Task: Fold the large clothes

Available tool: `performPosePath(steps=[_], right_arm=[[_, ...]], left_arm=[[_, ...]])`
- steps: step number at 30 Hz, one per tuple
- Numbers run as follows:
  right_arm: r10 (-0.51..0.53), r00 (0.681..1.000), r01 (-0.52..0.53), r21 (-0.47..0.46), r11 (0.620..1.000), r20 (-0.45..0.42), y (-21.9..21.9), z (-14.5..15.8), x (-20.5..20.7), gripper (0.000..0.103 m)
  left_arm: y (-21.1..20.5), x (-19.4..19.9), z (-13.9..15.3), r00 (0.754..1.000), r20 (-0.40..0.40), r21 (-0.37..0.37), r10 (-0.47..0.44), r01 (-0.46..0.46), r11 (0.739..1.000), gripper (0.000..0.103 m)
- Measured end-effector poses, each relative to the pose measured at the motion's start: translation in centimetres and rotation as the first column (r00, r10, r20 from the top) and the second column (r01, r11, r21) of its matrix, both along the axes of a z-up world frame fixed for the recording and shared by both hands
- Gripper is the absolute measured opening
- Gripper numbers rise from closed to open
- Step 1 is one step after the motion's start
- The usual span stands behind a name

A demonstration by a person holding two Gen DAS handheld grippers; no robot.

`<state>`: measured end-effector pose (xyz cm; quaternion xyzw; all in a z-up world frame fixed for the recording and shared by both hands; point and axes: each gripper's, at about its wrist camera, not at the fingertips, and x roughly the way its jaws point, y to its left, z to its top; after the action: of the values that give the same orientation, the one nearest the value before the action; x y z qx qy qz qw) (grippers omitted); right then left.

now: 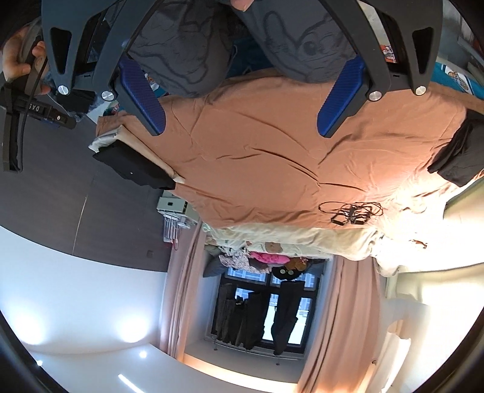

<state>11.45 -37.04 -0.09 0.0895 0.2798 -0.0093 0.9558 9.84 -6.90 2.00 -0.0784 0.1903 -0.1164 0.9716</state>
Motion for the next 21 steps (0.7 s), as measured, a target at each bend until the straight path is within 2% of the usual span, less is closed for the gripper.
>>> performPosePath(steps=[21], right_arm=[[0.040,0.999,-0.040,0.004,0.999,0.035,1.2,0.6,-1.2,0.103]], left_arm=[[1.0,-2.3,0.1,0.999,0.023,-0.001,0.039,-0.039,0.999,0.102]])
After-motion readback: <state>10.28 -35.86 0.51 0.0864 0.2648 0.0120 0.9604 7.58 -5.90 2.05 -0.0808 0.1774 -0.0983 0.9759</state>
